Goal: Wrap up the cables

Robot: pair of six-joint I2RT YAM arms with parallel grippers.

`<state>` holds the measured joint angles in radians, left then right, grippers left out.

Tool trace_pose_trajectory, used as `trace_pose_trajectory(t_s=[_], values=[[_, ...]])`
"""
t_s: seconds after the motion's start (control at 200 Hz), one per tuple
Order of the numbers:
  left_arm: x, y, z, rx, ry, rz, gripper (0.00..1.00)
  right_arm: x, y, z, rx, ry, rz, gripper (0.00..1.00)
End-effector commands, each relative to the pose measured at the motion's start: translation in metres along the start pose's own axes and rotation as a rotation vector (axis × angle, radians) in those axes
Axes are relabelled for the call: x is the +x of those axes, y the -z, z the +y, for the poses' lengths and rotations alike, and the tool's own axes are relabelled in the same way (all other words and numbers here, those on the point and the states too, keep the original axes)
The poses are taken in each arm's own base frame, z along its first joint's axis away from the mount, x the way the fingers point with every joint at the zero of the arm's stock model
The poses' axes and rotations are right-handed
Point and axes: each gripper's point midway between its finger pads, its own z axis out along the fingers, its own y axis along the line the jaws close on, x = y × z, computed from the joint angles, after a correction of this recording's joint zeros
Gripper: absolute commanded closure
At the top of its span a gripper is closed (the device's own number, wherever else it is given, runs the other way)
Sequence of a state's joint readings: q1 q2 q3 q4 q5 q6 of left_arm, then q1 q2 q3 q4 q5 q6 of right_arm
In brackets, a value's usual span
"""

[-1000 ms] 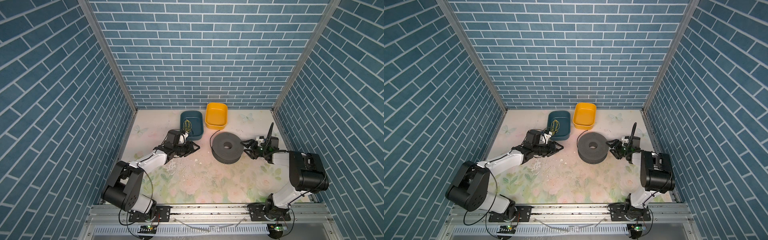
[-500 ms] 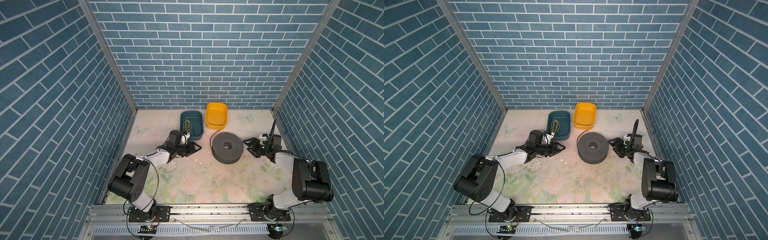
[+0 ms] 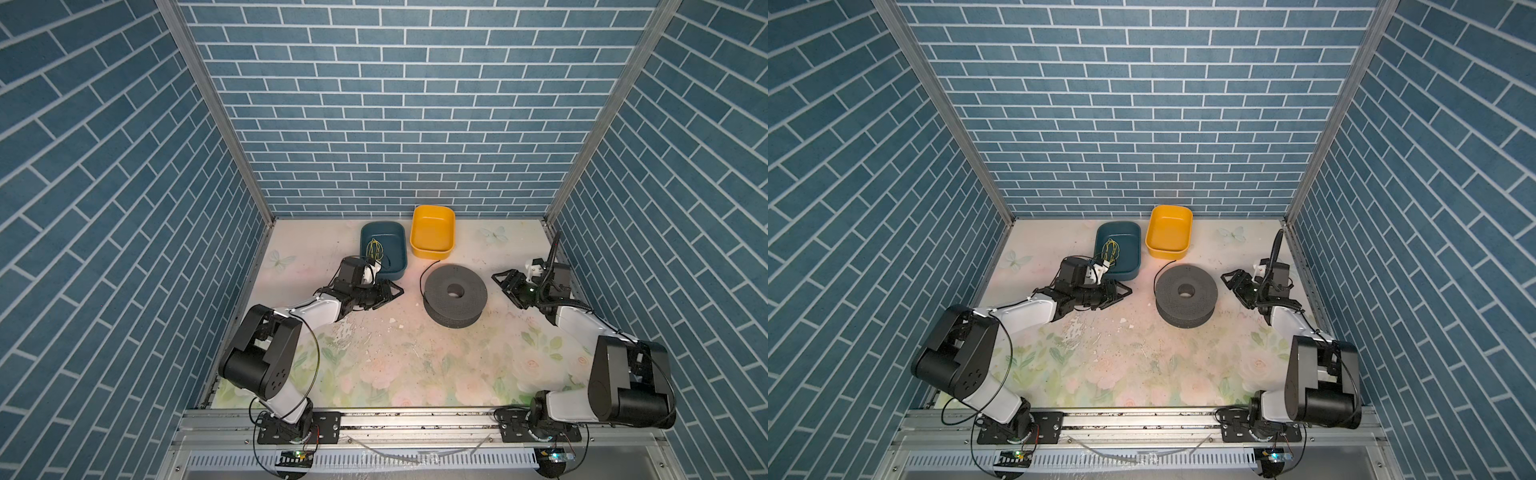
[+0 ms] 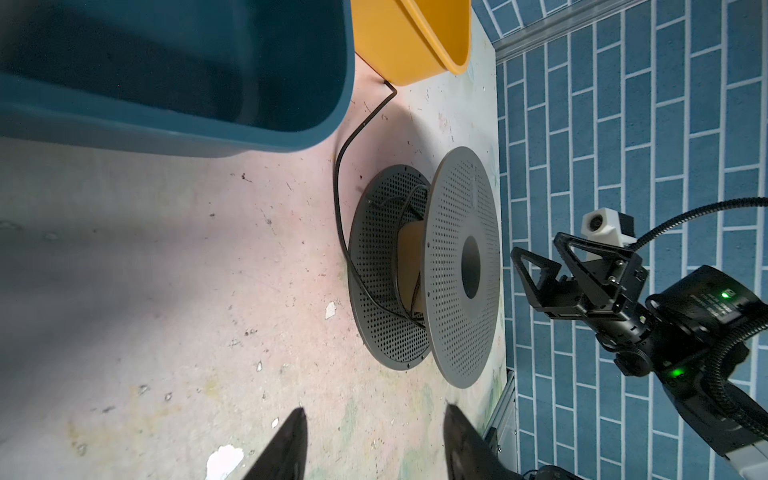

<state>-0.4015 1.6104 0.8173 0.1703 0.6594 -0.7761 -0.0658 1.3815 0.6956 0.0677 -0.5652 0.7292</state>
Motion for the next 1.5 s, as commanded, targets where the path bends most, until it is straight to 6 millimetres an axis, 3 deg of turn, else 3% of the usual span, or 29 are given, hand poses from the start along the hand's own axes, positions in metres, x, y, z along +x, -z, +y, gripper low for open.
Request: trace_pose_trajectory(t_s=[0.0,0.065,0.185,0.21,0.29,0.44,0.575,0.655,0.69,0.795,0.92,1.035,1.1,1.17,1.22,1.305,1.495], values=[[-0.01,0.006,0.0,-0.042,-0.016,-0.027,0.43,-0.019,0.009,0.001,0.072,0.099,-0.059,0.28],[-0.013,0.008,0.0,-0.055,-0.03,-0.045,0.33,-0.025,0.011,0.0,0.089,0.126,-0.08,0.26],[-0.021,0.013,-0.008,-0.059,-0.059,-0.068,0.24,-0.034,0.011,0.002,0.111,0.168,-0.097,0.24],[-0.022,0.014,-0.009,-0.062,-0.065,-0.075,0.15,-0.036,0.012,0.003,0.116,0.178,-0.098,0.24],[-0.027,0.02,-0.01,-0.081,-0.099,-0.103,0.01,-0.043,0.012,0.0,0.148,0.198,-0.111,0.22],[-0.039,0.04,0.001,-0.206,-0.188,-0.193,0.0,-0.053,0.026,-0.02,0.289,0.252,-0.186,0.2],[-0.064,0.074,0.023,-0.363,-0.275,-0.357,0.0,-0.06,0.045,-0.042,0.436,0.283,-0.272,0.17],[-0.081,0.099,0.033,-0.445,-0.335,-0.469,0.0,-0.064,0.056,-0.049,0.502,0.3,-0.311,0.11],[-0.086,0.108,0.043,-0.502,-0.343,-0.485,0.0,-0.065,0.059,-0.053,0.527,0.307,-0.324,0.02],[-0.097,0.125,0.068,-0.651,-0.4,-0.444,0.0,-0.072,0.068,-0.062,0.603,0.339,-0.379,0.01],[-0.108,0.141,0.077,-0.73,-0.594,-0.567,0.0,-0.077,0.072,-0.07,0.67,0.436,-0.46,0.01],[-0.114,0.159,0.105,-0.706,-0.492,-0.63,0.0,-0.077,0.067,-0.075,0.656,0.537,-0.53,0.02],[-0.123,0.167,0.1,-0.648,-0.517,-0.703,0.0,-0.075,0.061,-0.074,0.613,0.605,-0.582,0.01],[-0.125,0.164,0.089,-0.632,-0.674,-0.687,0.01,-0.069,0.052,-0.077,0.575,0.656,-0.606,0.01],[-0.123,0.159,0.098,-0.655,-0.698,-0.615,0.0,-0.068,0.045,-0.074,0.549,0.69,-0.598,0.01],[-0.127,0.169,0.106,-0.677,-0.668,-0.636,0.0,-0.068,0.035,-0.067,0.503,0.741,-0.587,0.01],[-0.131,0.184,0.115,-0.671,-0.683,-0.67,0.0,-0.06,0.022,-0.079,0.479,0.748,-0.598,0.01]])
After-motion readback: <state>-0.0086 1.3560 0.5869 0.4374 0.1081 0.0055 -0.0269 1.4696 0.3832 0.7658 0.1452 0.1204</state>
